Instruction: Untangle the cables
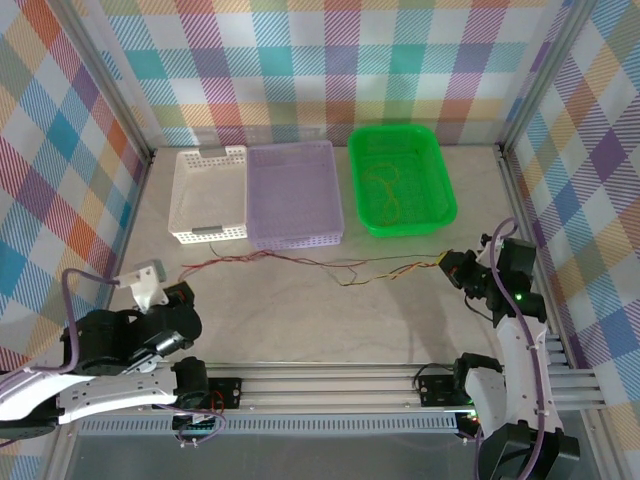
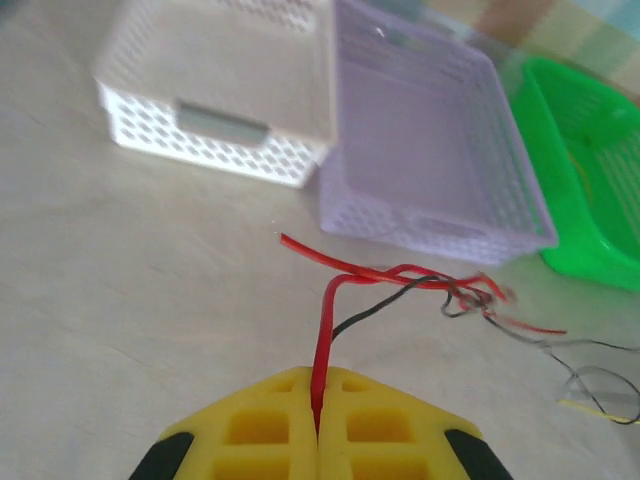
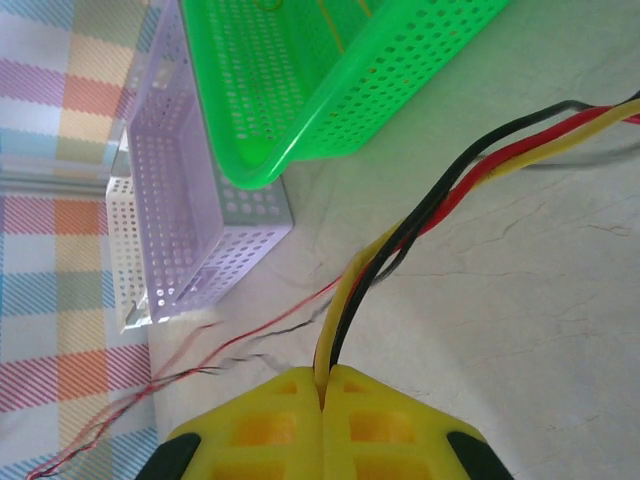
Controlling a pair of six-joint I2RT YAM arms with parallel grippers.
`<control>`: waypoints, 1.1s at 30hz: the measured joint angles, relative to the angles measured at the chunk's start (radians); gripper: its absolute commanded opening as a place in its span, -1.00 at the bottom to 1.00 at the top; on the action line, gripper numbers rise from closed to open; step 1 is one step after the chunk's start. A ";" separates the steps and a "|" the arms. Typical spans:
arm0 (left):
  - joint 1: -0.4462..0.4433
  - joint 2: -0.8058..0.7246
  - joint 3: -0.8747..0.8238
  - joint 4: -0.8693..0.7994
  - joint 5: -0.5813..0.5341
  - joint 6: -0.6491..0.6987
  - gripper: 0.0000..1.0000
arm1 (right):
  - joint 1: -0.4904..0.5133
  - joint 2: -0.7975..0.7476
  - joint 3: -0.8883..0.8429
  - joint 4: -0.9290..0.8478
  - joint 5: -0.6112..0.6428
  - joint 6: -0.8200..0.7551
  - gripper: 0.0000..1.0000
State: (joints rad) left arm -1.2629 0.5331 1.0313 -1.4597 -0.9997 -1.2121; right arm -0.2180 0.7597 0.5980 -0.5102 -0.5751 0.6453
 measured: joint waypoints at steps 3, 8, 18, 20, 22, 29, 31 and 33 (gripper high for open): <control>0.000 0.042 0.072 -0.064 -0.042 -0.004 -1.00 | -0.001 0.002 -0.004 0.016 -0.033 0.011 -1.00; 0.000 0.109 0.089 -0.077 -0.042 0.034 -1.00 | 0.050 0.017 -0.003 0.046 -0.068 0.021 -1.00; 0.000 0.266 0.239 -0.061 -0.039 0.120 -1.00 | 0.424 0.084 0.076 0.101 0.000 0.005 -1.00; 0.000 0.291 0.257 -0.016 -0.025 0.162 -1.00 | 0.492 0.141 0.074 0.127 0.032 0.005 -1.00; 0.000 0.312 0.260 0.028 -0.003 0.192 -1.00 | 0.546 0.201 0.069 0.153 0.069 0.004 -1.00; 0.000 0.343 0.221 0.221 0.116 0.280 -1.00 | 0.692 0.363 0.072 0.237 0.148 -0.030 -0.42; 0.001 0.350 0.206 0.264 0.155 0.297 -1.00 | 0.724 0.369 0.090 0.236 0.165 -0.057 -0.26; 0.001 0.363 0.192 0.311 0.197 0.317 -1.00 | 0.745 0.362 0.124 0.239 0.176 -0.084 -0.11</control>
State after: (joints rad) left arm -1.2621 0.8959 1.2232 -1.1484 -0.8028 -0.8955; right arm 0.5274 1.1217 0.7216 -0.2714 -0.3988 0.5617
